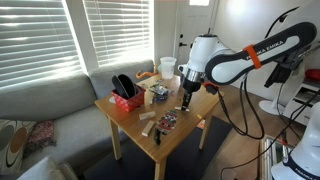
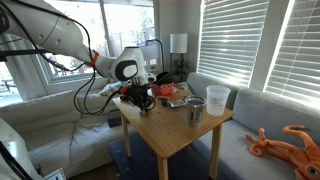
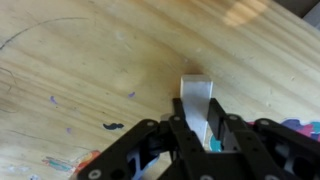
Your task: Pick up a wooden block and put it in the frost cold cup
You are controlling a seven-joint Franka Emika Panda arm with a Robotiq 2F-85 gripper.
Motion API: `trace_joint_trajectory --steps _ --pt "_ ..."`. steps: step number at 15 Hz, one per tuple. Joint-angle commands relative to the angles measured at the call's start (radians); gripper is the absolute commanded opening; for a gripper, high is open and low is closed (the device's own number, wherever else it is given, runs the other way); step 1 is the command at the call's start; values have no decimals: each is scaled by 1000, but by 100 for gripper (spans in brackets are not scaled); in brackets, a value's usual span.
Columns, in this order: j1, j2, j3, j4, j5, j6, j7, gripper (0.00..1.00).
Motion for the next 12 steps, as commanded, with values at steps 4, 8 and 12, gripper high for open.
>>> trace_joint_trajectory --steps 4,8,12 --pt "-7 -78 6 -26 -75 83 90 28" --pt "-45 -153 3 -64 -99 172 202 7" --pt "-133 -226 -27 -91 -129 234 294 7"
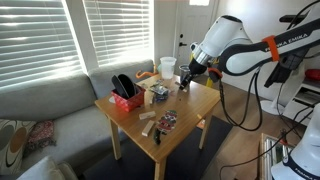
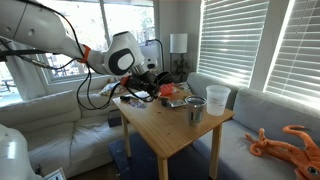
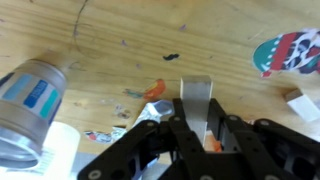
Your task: Pick up a wooden block and put it in the frost cold cup
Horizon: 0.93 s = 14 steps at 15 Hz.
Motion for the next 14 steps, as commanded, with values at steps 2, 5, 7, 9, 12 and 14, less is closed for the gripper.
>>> trace_joint_trajectory --steps 2,5,7,9,12,14 --pt "-110 -105 -28 -46 -31 18 131 7" --pt "-106 -70 -39 -13 -3 12 77 7" --pt "-122 -64 -46 -9 21 75 133 7" --pt "-135 -98 -75 -22 47 144 152 7" --pt "-190 -126 -76 -24 22 269 193 7" --pt "-229 -100 -81 6 33 364 212 7"
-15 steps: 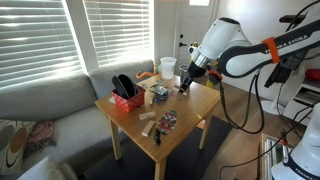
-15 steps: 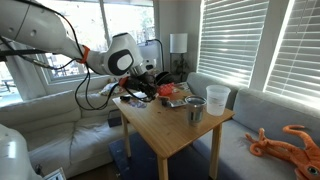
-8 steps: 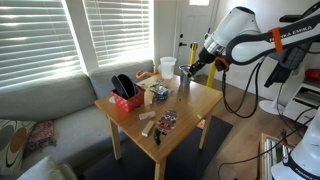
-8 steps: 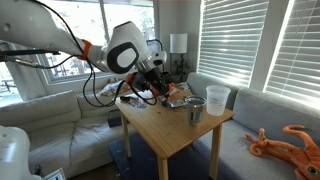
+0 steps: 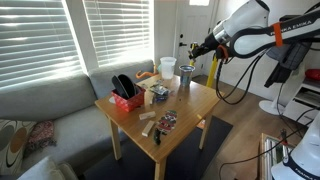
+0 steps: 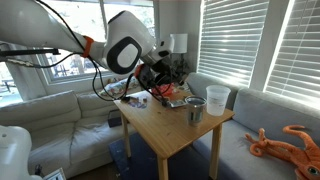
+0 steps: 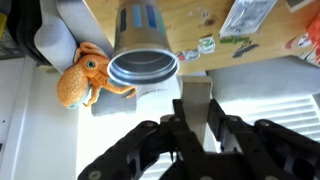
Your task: Pick up a wooden block and put it in the frost cold cup
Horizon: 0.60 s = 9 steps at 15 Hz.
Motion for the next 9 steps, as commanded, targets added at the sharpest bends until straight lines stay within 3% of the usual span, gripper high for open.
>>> trace_joint_trajectory --steps 1,2,3,4,8,9 --pt "-66 31 5 42 17 157 54 7" --pt "-62 65 -9 69 23 191 74 7" --pt "-52 9 -6 20 2 133 38 7" --pt "-57 17 -10 26 1 143 40 28" --pt "-55 20 -7 20 1 143 39 28" --pt "-55 20 -7 20 1 143 39 7"
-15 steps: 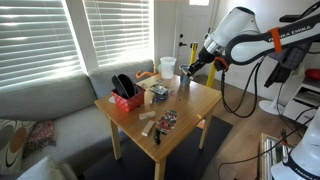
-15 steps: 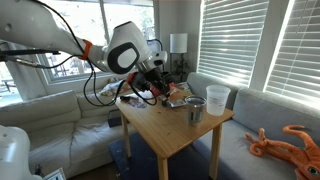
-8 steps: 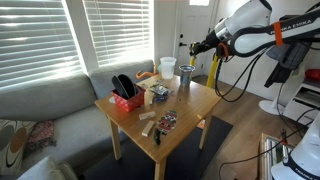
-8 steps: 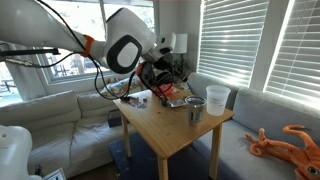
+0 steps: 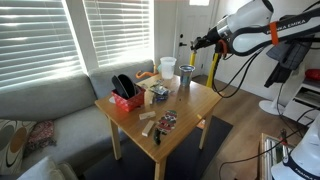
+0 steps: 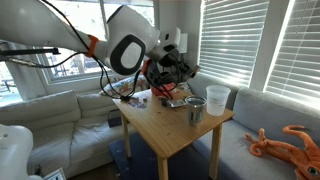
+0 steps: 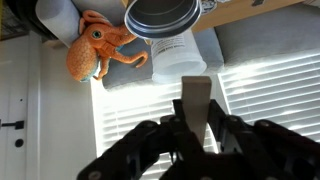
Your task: Pick up a wooden block and put it in the frost cold cup
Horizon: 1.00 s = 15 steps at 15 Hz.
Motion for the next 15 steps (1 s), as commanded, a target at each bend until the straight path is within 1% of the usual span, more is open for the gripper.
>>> trace_joint_trajectory --steps 1,2,3,4,6,8,13,14,15 --pt "-21 15 12 17 -12 20 18 7" --pt "-13 31 1 33 2 38 17 7" --pt "12 62 -25 64 31 63 4 7" --pt "22 94 -39 103 48 63 1 7" --pt "27 146 -50 172 59 50 -2 7" --pt "22 218 -50 265 56 17 -2 7" --pt "4 406 -54 522 47 -166 -6 7" --pt "28 443 -74 573 72 -201 -30 7" --pt "30 477 -77 619 74 -227 -35 7"
